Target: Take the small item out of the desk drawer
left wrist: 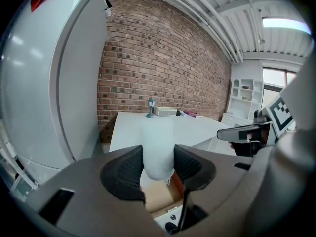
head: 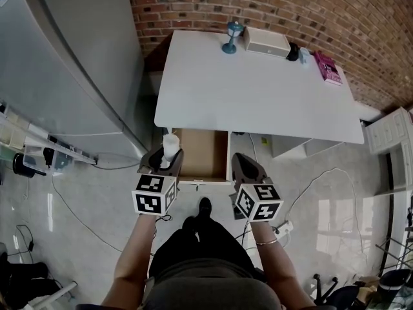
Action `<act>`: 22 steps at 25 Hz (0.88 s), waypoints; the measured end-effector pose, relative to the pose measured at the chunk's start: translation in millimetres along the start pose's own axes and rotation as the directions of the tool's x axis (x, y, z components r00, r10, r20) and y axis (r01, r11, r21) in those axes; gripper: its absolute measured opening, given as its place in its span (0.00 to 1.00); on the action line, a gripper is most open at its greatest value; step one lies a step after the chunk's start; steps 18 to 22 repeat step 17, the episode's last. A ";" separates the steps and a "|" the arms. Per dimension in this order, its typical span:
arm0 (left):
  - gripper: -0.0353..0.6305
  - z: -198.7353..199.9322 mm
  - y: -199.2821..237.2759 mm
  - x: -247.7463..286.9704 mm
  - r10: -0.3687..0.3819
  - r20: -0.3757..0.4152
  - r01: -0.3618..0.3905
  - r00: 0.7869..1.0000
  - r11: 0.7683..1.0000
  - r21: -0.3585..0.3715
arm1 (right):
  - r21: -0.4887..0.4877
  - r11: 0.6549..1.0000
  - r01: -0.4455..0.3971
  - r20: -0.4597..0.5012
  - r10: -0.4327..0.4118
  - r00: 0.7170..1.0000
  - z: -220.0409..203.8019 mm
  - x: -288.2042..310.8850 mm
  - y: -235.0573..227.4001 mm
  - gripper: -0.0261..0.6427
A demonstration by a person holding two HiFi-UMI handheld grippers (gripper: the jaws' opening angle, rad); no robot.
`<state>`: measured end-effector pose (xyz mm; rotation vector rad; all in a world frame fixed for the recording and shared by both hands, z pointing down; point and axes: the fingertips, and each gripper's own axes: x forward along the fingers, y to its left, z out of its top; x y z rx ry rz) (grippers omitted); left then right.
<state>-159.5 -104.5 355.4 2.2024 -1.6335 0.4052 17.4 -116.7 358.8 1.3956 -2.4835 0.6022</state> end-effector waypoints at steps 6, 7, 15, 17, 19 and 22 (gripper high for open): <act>0.33 -1.6 5.3 -2.5 0.010 0.001 -0.009 1.000 1.000 -0.023 | -0.004 1.000 -0.004 -0.006 0.004 1.000 -0.5 1.5 1.5 0.04; 0.33 -1.8 6.0 -2.7 0.011 0.002 -0.011 1.000 1.000 -0.024 | -0.005 1.000 -0.005 -0.007 0.005 1.000 -1.0 1.6 1.8 0.04; 0.33 -5.6 9.1 0.3 0.016 -0.005 -0.017 1.000 0.999 -0.032 | -0.008 1.000 -0.006 -0.011 0.006 1.000 -3.4 5.2 2.3 0.04; 0.33 -5.9 10.0 1.1 0.017 -0.005 -0.017 1.000 0.999 -0.034 | -0.009 1.000 -0.008 -0.009 0.008 1.000 -2.9 6.4 2.5 0.04; 0.33 -5.9 10.0 1.1 0.017 -0.005 -0.017 1.000 0.999 -0.034 | -0.009 1.000 -0.008 -0.009 0.008 1.000 -2.9 6.4 2.5 0.04; 0.33 -5.9 10.0 1.1 0.017 -0.005 -0.017 1.000 0.999 -0.034 | -0.009 1.000 -0.008 -0.009 0.008 1.000 -2.9 6.4 2.5 0.04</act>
